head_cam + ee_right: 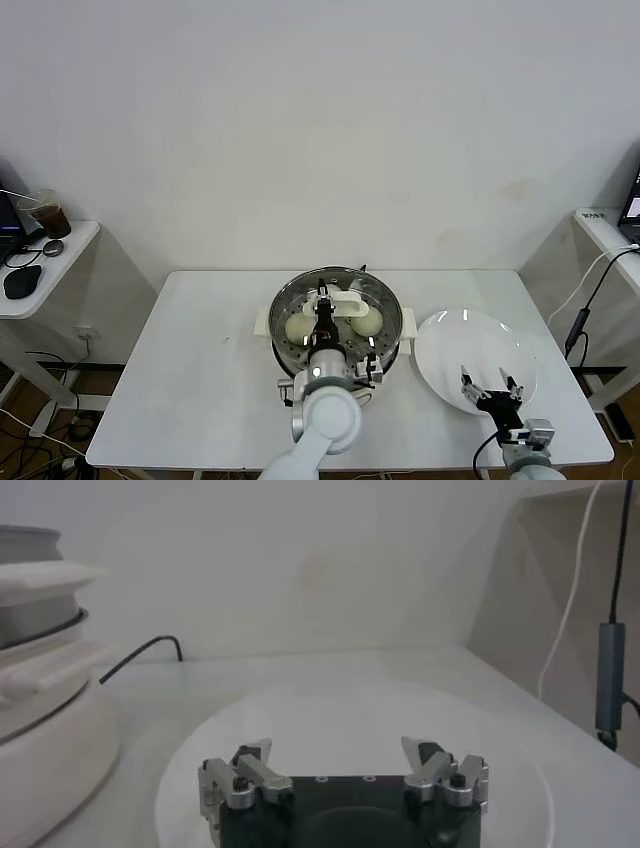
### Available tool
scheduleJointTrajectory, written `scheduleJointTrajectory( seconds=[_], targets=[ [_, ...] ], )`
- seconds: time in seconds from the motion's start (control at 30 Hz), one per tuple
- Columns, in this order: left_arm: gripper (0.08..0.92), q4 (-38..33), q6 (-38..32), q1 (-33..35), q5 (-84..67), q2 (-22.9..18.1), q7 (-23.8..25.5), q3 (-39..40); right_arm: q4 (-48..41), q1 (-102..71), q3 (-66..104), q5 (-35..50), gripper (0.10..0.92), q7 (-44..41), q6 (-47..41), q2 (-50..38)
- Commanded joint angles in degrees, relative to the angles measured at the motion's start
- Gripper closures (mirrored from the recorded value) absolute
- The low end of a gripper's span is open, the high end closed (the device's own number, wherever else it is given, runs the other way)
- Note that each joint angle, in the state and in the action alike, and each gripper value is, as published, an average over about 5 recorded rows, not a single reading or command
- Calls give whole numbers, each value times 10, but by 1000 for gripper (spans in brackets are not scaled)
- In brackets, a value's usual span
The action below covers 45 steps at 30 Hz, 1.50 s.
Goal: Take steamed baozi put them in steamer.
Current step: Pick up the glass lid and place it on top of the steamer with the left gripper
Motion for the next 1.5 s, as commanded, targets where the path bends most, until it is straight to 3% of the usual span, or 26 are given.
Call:
scheduleJointTrajectory(
  seconds=[0.03, 0.5, 1.1, 1.2, 1.5],
  targets=[
    [829, 1, 0, -1, -15, 0, -3, 0, 0, 0, 0, -1, 203, 0, 1, 1],
    [829, 15, -1, 2, -11, 1, -28, 1, 0, -1, -1, -3, 203, -1, 2, 3],
    [829, -8, -7, 5, -8, 17, -20, 3, 0, -1, -2, -3, 203, -1, 2, 4],
    [797, -20, -10, 8, -10, 20, -14, 4, 0, -1, -2, -4, 203, -1, 2, 4],
    [548, -73, -22, 41, -12, 35, -1, 10, -1, 0, -2, -5, 203, -1, 2, 5]
  ],
)
